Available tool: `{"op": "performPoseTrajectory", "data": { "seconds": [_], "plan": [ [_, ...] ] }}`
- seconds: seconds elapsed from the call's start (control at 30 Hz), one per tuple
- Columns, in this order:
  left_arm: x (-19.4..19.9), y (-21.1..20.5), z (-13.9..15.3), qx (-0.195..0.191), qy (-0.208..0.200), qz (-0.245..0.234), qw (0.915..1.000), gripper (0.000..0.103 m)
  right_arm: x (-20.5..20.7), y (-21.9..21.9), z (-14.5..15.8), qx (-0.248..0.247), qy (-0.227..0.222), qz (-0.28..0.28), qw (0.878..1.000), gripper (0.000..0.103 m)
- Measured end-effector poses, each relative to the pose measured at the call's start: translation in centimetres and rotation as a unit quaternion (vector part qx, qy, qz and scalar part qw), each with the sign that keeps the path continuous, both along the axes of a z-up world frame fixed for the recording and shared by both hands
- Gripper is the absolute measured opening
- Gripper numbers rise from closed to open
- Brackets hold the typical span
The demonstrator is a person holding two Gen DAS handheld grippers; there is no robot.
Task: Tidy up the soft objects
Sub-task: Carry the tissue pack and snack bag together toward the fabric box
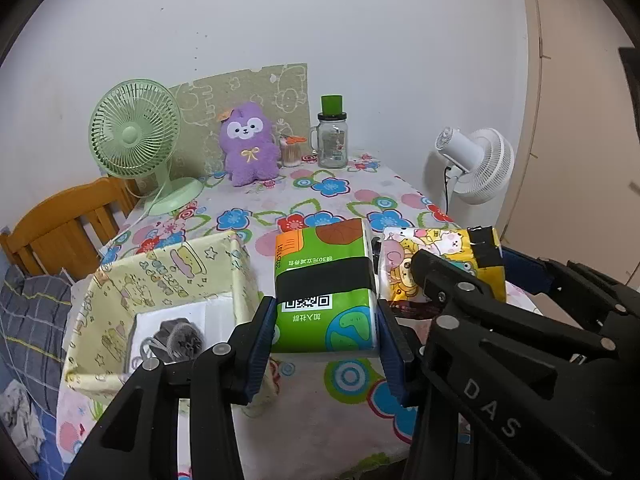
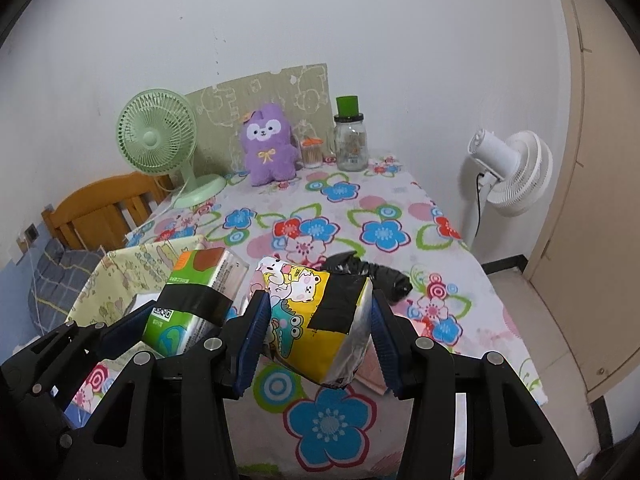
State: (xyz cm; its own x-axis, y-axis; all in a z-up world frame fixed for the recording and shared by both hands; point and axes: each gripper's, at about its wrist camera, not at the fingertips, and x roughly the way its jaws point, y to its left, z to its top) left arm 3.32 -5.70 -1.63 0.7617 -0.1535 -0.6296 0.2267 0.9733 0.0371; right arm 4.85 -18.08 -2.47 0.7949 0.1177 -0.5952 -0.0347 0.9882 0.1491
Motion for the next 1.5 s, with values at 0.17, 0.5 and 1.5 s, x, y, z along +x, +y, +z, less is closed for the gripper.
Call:
{"op": "performPoseTrajectory", "data": {
  "seconds": [0.17,0.5,1.5],
  "plan": [
    [0.8,0.8,0.6,0.000,-0.001,0.001,1.0000,0.050,0.3,1.0,1.0,-0.004,-0.006,0.003,1.000,0.053],
    [1.6,3.1,1.6,-0.002,-0.012,0.011,0.9999,0.050,1.5,3.5,2.2,-0.005,-0.010,0.020,1.000,0.053],
    [4.7,11.3,0.9,-0.017,-0.004,0.078,0.9968,0.050,5.3,11.9,2.9,-0.014,-0.005,0.085,0.996,0.052]
  ]
}}
